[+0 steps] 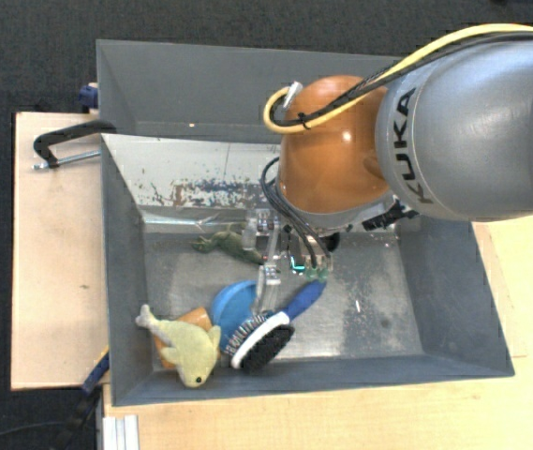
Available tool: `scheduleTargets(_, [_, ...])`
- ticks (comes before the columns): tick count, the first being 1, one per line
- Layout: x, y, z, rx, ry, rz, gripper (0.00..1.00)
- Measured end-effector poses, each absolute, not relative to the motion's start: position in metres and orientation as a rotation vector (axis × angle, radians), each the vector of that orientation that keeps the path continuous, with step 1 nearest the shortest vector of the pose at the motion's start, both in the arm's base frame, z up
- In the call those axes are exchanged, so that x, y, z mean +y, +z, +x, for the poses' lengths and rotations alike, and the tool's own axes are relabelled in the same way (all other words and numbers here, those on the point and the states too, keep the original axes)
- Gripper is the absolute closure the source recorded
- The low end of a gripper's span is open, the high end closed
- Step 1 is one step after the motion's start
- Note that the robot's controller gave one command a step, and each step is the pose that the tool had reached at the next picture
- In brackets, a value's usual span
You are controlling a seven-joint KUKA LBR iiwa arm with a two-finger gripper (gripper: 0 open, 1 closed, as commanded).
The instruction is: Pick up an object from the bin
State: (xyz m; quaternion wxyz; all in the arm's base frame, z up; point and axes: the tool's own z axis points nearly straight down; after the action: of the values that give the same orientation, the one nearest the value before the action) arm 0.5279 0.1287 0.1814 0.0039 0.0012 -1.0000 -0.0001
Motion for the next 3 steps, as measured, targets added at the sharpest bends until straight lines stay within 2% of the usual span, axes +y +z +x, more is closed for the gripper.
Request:
scheduleTargets(1, [0.1,0.089,0.507,-3.097,-0.005,0.608,0.0])
scheduleTargets(2, [0.151,0.106,0.499,-2.958,-0.003,1.088,0.0])
scheduleTargets(3, [0.124,0.107,0.492,-2.88,0.0,1.265,0.0])
